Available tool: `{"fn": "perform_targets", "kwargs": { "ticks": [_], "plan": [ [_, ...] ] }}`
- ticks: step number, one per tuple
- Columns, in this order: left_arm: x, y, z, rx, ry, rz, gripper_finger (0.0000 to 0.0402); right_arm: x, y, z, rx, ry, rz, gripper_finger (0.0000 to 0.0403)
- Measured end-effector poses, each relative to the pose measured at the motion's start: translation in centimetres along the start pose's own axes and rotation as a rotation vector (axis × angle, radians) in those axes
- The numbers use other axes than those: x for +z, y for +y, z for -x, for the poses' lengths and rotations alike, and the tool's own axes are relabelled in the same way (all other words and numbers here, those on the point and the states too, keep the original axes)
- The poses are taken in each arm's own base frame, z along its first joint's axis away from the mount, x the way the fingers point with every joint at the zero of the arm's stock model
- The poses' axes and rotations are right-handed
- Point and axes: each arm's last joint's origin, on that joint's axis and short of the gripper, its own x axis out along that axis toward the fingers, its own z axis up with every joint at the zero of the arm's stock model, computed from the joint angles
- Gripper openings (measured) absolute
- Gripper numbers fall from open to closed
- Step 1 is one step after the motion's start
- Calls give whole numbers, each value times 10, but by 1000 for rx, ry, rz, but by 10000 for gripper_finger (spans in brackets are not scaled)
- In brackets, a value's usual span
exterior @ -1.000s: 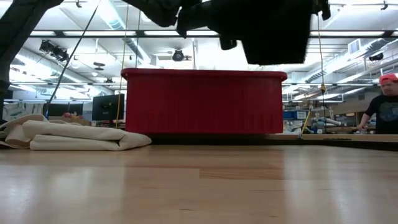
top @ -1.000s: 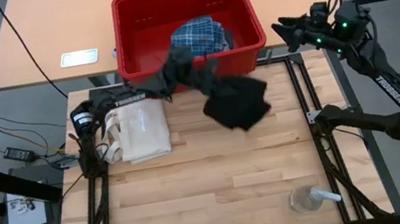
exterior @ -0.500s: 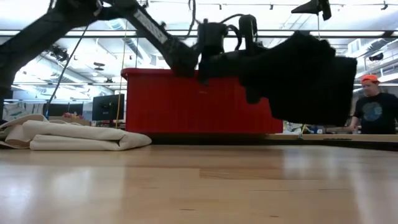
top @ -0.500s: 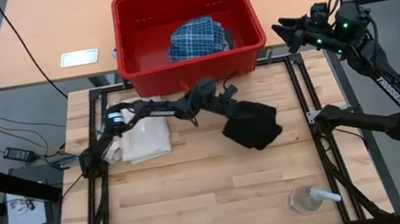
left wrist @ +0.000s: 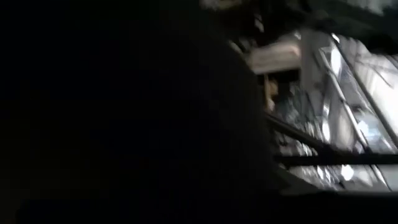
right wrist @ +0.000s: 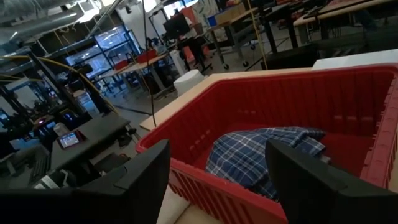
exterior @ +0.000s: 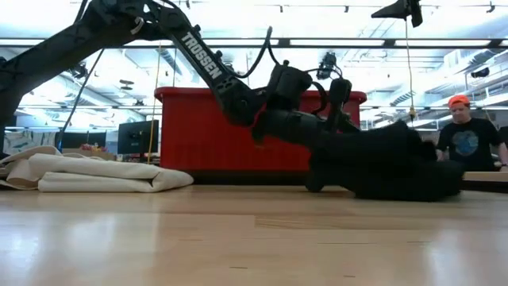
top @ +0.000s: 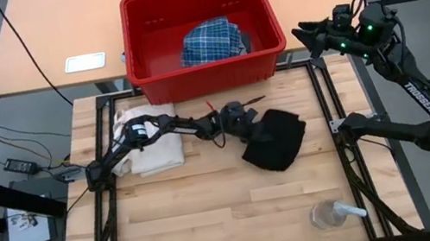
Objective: Fold laundry
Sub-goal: Remove the black shorts from the red laundry bin
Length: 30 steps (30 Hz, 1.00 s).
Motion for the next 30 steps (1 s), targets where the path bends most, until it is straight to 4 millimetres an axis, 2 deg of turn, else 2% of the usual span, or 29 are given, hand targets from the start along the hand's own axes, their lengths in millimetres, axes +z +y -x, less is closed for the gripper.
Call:
{"fn": "perform_targets", "kwargs": {
  "ticks": [8,12,16,19,25,30],
  "plan": [
    [7,5,6,21,19,0,283,0,0,0,-1,0,0,269],
    [20,8,14,-8,-14,-15,345,0,0,0,-1,0,0,270],
    [47,-2,35,-18,-152,-99,361,0,0,0,-1,0,0,270],
    [58,-14,48,65,-213,-169,360,0,0,0,0,-2,-4,270],
    [51,4,54,194,-67,1,357,1,0,0,2,-11,-5,270],
    [37,-2,44,196,-37,10,357,2,1,0,7,-26,-2,270]
  ]
}}
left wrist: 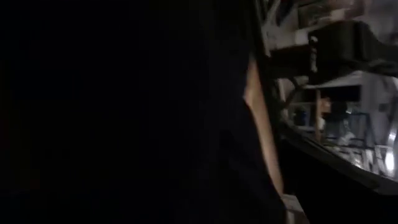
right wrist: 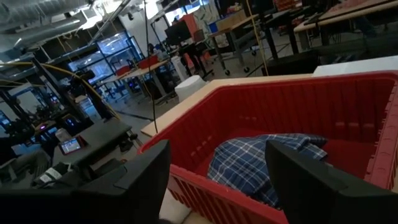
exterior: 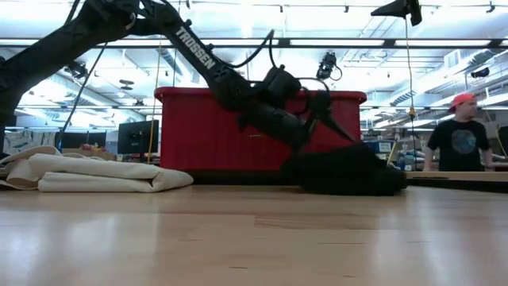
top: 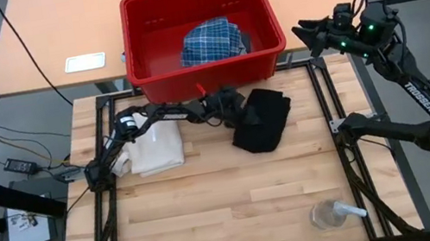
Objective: Fold laundry
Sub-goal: Remove the black shorts from the red laundry bin
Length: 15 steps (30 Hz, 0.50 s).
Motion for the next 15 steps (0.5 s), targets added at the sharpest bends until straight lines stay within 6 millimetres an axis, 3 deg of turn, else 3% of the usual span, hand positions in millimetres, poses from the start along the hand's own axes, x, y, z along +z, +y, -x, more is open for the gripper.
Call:
{"fn": "perform_targets", "kwargs": {
  "ticks": [4,7,11,15],
  "plan": [
    [-14,-22,-11,-118,-9,-84,357,0,-1,-1,-3,3,0,270],
    [-24,-29,-16,-135,14,-127,357,-1,-2,-4,-5,11,-3,270],
    [-24,-27,-16,-127,28,-131,357,-1,-3,-7,-5,19,-6,270],
    [-22,-11,-11,-34,108,-56,357,-2,-2,-7,2,23,-14,270]
  ]
}}
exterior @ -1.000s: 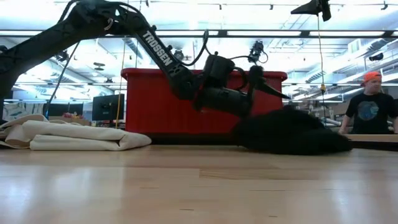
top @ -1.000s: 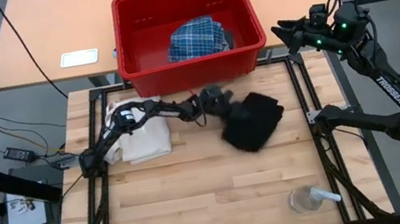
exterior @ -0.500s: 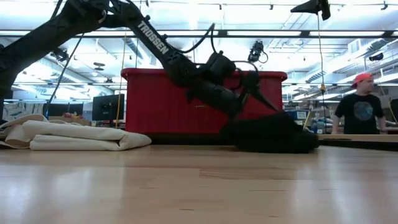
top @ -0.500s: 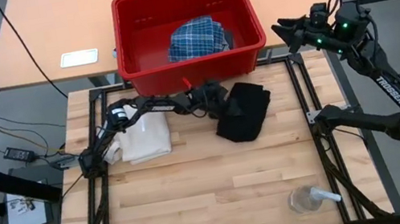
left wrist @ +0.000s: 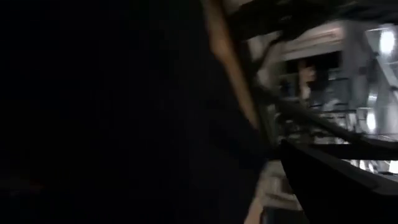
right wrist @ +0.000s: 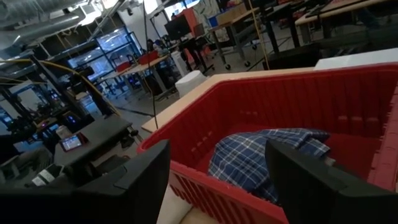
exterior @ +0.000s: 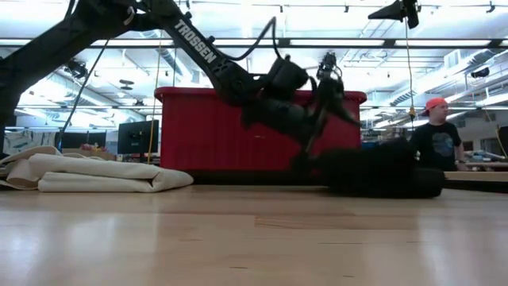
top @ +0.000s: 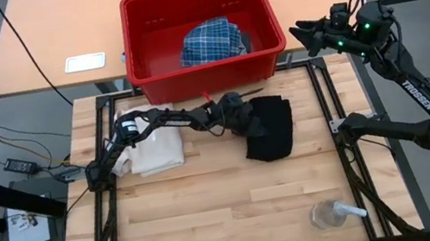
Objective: Fold laundry
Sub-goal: Remove the black shorts from the red laundry bin, then remove the blue shirt from the red laundry bin
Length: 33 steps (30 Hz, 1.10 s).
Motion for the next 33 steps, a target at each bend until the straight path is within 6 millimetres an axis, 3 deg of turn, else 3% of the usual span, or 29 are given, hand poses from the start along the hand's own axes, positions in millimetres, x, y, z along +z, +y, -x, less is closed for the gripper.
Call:
{"fn": "perform_targets", "kwargs": {
  "ticks": [4,7,17,20,26,30,33],
  "plan": [
    [-4,17,6,108,86,13,357,0,0,0,16,7,1,270],
    [-2,16,8,108,84,-44,357,0,0,0,16,7,2,270],
    [10,-34,42,162,-74,-243,357,0,1,0,23,11,4,270],
    [9,-44,55,238,-98,-201,357,0,1,0,22,9,9,270],
    [4,-26,55,265,30,-101,357,1,1,0,28,-5,15,270],
    [8,-59,75,221,-36,-232,357,1,1,0,29,-7,18,270],
    [9,-71,90,290,-94,-283,357,1,1,0,30,-8,24,270]
  ]
}}
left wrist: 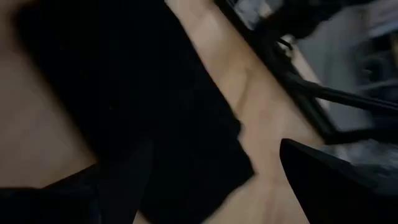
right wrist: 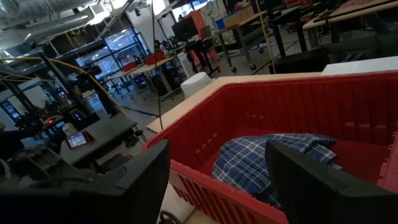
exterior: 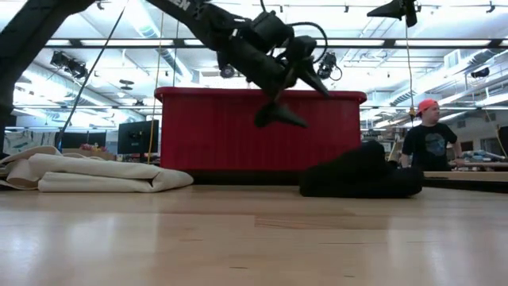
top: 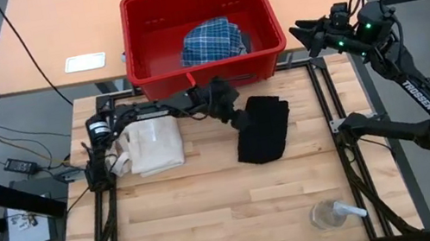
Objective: Fold laundry
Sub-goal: Remove the blue shirt from the red laundry bin
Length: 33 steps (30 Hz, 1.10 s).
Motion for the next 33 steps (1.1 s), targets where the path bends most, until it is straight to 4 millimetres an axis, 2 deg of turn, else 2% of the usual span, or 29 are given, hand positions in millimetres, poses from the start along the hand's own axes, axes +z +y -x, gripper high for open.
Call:
{"fn": "perform_targets", "kwargs": {
  "ticks": [5,10,15,19,22,24,29,33],
  "plan": [
    [5,10,15,79,1,48,357,0,0,0,2,-3,9,270],
    [-3,15,7,101,57,61,357,1,0,0,7,-8,15,270],
    [11,-3,19,78,-113,-38,357,1,1,0,25,-1,15,270],
    [28,-21,34,27,-302,-244,357,1,1,0,26,0,15,270],
    [43,-32,49,-46,-454,-297,357,1,1,-1,30,0,12,270],
    [53,-33,61,-79,-539,-269,357,1,1,-3,44,4,2,270],
    [76,-18,99,-89,-668,-91,357,0,2,-12,70,12,2,270],
    [91,-6,139,-71,-766,-67,357,1,-1,-25,84,-2,12,270]
  ]
}}
